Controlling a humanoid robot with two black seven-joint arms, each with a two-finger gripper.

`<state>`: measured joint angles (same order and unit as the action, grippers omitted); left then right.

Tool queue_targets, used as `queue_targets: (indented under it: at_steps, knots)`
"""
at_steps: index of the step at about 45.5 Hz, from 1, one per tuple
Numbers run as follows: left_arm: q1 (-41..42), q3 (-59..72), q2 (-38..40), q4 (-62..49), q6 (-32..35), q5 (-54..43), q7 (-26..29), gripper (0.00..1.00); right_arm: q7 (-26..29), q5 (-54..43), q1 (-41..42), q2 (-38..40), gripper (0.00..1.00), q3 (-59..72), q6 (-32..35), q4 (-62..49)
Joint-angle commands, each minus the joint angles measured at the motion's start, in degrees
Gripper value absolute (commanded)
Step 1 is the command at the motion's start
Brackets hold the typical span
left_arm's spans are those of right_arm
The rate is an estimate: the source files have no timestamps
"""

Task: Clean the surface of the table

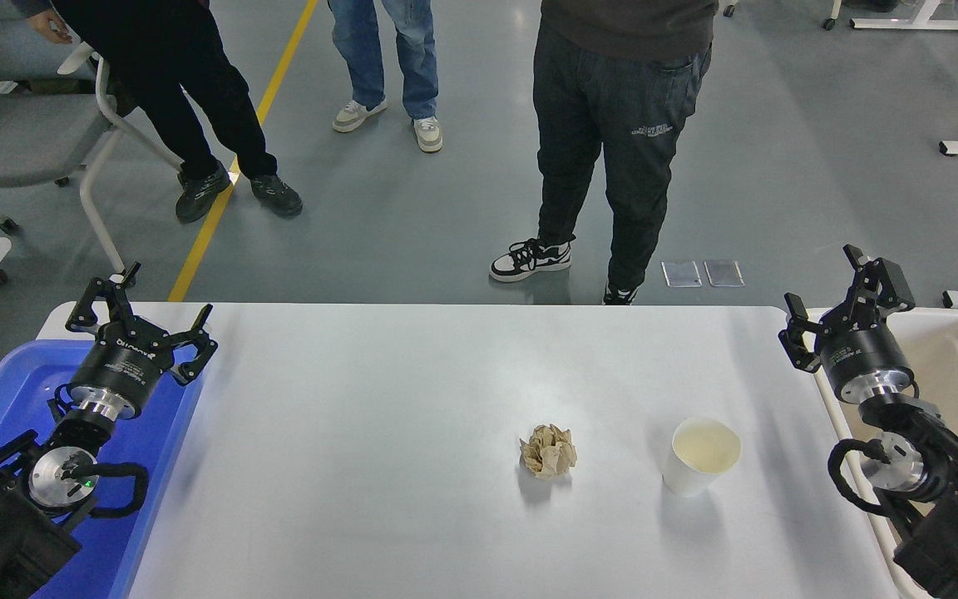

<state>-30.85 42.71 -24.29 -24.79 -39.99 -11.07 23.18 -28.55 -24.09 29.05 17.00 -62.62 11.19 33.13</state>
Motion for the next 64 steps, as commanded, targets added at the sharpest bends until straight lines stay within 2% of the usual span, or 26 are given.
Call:
queue_targets:
  at_steps: [1, 9, 64]
  knots:
    - [0.00, -0.09, 0.04, 0.00, 0.00, 0.00, 0.02, 1.00, -0.63, 0.45, -0.49, -0.04, 0.99, -0.13, -0.12, -0.08]
    - [0.08, 0.00, 0.21, 0.00, -0.09, 0.00, 1.95, 1.00, -0.63, 0.45, -0.57, 0.14, 0.99, -0.13, -0.03, -0.08]
    - [0.08, 0.00, 0.21, 0.00, -0.09, 0.00, 1.95, 1.00, 0.33, 4.85, 0.66, 2.33, 0.99, 3.56, -0.47, -1.31]
